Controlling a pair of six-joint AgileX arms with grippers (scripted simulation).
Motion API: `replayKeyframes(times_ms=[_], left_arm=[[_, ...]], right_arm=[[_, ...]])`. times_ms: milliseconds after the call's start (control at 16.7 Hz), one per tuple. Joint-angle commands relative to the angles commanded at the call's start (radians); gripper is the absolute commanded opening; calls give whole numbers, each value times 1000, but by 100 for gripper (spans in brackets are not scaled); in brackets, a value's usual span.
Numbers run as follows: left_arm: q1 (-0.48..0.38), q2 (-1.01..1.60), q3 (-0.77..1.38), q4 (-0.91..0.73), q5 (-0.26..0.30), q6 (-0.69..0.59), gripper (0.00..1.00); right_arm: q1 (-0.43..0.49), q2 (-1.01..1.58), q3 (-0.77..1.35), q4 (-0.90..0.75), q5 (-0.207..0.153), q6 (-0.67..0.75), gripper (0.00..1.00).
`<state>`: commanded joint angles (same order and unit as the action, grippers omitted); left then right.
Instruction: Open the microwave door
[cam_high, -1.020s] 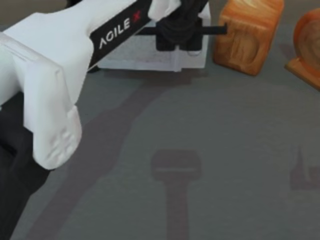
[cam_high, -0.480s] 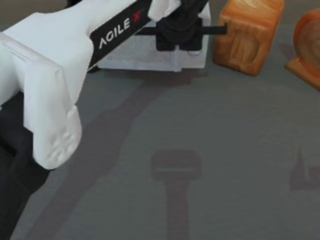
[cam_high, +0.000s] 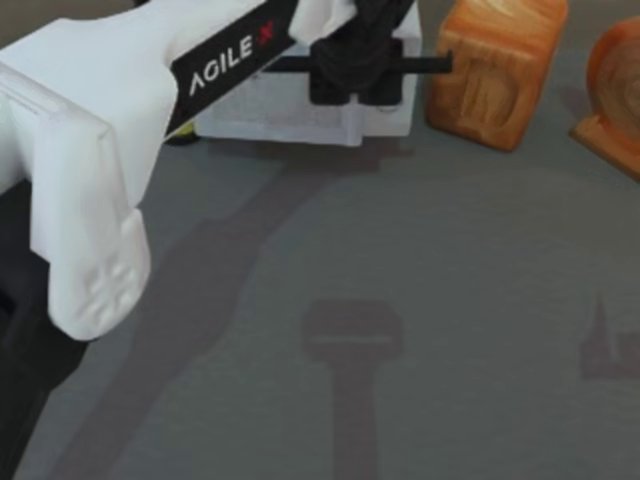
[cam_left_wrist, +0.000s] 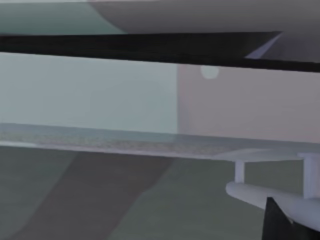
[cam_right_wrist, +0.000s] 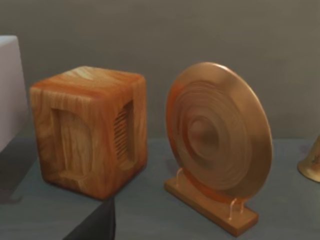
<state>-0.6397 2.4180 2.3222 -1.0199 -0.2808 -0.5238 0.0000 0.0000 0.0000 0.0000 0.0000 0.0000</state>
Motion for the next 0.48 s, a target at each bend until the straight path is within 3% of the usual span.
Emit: replayKeyframes(times_ms=[480], left_arm=[[1,-3,-7,3,0,3,0]], right_arm=[[0,0,0,0,0,0,100]])
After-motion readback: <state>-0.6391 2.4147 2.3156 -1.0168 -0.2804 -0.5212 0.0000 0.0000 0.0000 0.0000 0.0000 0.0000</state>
